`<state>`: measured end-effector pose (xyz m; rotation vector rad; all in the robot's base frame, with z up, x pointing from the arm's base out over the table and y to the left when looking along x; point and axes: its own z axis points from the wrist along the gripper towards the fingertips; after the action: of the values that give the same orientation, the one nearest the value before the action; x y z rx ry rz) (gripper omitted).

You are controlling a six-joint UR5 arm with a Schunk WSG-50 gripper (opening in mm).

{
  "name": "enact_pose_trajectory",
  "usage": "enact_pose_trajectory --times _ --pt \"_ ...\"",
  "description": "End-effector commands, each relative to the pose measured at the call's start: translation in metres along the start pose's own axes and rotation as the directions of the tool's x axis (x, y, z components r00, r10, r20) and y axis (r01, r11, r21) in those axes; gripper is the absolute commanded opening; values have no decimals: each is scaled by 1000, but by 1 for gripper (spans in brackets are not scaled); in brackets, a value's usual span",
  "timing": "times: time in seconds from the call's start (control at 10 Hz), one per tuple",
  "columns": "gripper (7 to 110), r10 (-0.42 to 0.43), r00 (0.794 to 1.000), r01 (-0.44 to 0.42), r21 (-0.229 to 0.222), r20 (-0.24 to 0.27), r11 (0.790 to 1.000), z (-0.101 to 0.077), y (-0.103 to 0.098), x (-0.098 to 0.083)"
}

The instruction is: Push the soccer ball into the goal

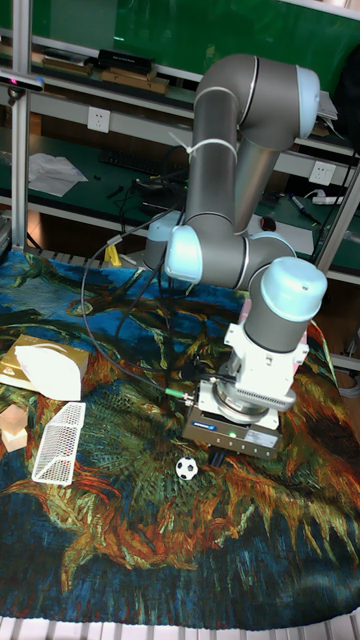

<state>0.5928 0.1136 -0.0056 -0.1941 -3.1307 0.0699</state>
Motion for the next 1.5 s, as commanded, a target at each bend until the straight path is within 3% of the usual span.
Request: enact_pose_trajectory --times 0.0,0.2,0.5,0.6,0.7,0.8,1.0,1.4 --pt "7 30 999 -31 -5 -12 1000 -2 3 1" --pt "7 26 1000 -26 -11 6 1000 -2 4 -3" --pt "7 20 990 -19 -10 138 1000 -4 3 -36" --pt "7 27 987 -26 -12 157 1000 -5 4 -41" --pt "7 22 988 -21 -8 155 1000 -5 3 -40" --pt "7 9 993 -14 39 116 999 -4 -8 -31" --pt "7 22 993 -24 15 115 1000 -4 -3 -30" --pt "7 29 994 -31 15 106 999 -3 -3 -28"
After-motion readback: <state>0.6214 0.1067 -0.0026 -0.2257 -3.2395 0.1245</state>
